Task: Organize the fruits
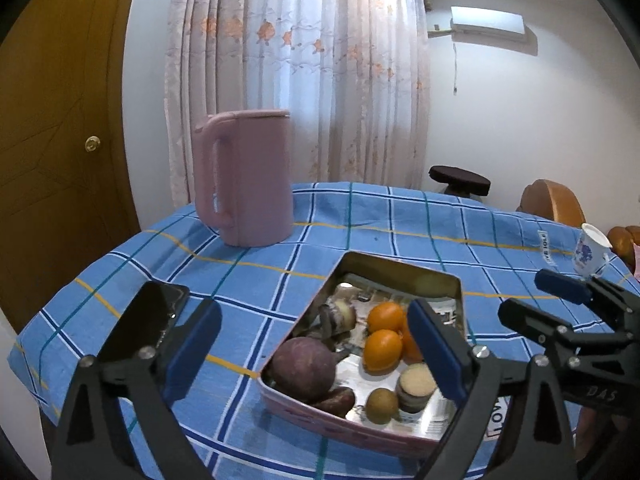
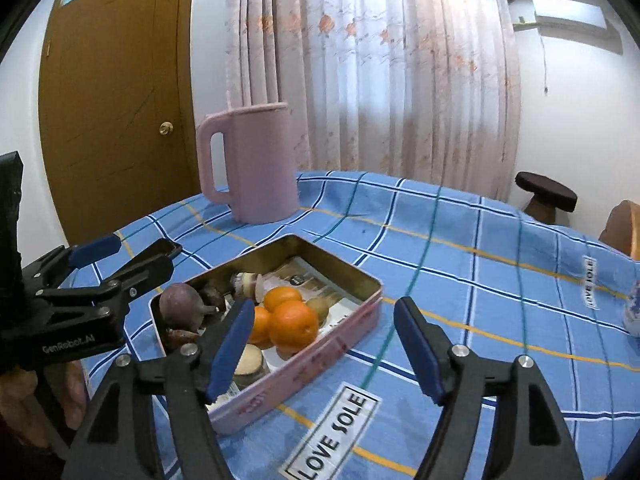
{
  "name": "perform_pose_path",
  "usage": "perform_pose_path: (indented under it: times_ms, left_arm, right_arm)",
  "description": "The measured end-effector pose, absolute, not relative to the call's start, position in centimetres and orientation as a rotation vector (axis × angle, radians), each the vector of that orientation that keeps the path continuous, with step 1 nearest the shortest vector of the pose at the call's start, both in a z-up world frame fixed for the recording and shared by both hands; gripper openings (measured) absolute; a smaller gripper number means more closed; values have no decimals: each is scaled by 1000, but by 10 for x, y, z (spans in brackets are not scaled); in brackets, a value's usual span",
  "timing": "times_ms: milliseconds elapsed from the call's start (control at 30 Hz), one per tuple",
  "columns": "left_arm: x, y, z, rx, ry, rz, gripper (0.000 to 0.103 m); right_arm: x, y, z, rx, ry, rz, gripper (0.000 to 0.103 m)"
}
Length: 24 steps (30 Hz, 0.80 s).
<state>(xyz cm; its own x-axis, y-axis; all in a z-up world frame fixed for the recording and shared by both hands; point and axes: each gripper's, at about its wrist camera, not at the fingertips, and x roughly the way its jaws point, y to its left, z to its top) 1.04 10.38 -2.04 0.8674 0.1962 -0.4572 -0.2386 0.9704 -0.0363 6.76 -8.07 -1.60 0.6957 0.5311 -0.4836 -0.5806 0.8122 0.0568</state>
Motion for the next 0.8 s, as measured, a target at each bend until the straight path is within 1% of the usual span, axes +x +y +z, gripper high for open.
perform_pose_path:
  times_ms: [100,433,800]
  left_arm:
    - [9,99,-19,-90,466,222,98]
    - [7,82,-19,-80,466,202,98]
    - [8,78,-19,-76,464,198,98]
  right_arm:
    - [62,-88,-14,-99,494,606,74]
    - [45,-115,-14,-58,464,561,75]
    - [43,-121,-10,-38,446,565,75]
